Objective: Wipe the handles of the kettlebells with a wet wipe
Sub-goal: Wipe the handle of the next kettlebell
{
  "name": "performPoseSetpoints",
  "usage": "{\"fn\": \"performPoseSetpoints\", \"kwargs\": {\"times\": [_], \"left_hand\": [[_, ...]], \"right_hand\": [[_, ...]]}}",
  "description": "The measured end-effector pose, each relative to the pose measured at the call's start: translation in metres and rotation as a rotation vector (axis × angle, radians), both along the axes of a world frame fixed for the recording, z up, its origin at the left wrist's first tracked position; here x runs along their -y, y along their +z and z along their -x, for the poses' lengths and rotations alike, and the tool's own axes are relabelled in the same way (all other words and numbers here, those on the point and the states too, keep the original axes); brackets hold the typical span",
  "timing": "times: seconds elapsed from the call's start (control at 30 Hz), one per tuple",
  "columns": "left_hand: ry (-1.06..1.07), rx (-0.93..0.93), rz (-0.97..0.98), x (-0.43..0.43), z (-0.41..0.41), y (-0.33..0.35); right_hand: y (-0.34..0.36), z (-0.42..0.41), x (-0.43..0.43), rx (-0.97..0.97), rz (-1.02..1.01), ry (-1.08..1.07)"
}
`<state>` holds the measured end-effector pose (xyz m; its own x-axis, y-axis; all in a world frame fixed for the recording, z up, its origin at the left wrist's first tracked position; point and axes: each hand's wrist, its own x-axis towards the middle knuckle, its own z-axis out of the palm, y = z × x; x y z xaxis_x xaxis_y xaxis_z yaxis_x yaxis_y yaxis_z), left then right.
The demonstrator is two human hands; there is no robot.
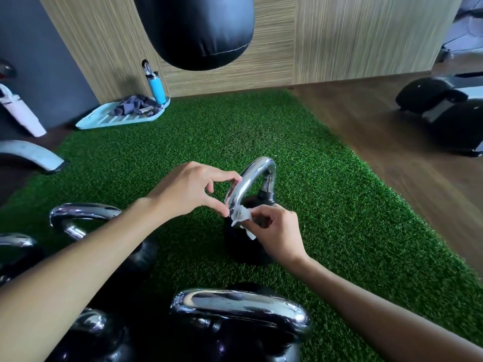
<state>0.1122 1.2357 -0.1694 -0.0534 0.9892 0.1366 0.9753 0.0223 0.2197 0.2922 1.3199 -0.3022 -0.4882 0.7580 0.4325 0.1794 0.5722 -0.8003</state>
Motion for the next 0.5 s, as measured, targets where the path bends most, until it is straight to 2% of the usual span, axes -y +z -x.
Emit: {"fn": "performPoseSetpoints", "kwargs": {"times": [0.13, 0.27, 0.33, 0.4, 0.5], "left_hand": [[0.010, -0.002, -0.007, 0.001, -0.001, 0.001], [0.115, -0.001, -0.061, 0.010, -0.003, -0.003], [0.197, 0.090, -0.147, 0.012, -0.011, -0.011], [0.302, 0.144, -0.204, 0.009, -0.022, -0.018], [0.463, 0.153, -0.233, 0.004, -0.039, -0.028]], "right_hand": [[-0.008, -0.010, -0.014, 0.097, -0.075, 0.036], [0.024, -0.017, -0.050, -0.100, 0.029, -0.094], [0.044, -0.013, -0.075, -0.154, 0.048, -0.157], [0.061, -0.006, -0.096, -0.095, 0.012, -0.130], [0.079, -0.001, -0.118, 0.110, -0.003, 0.090]]}}
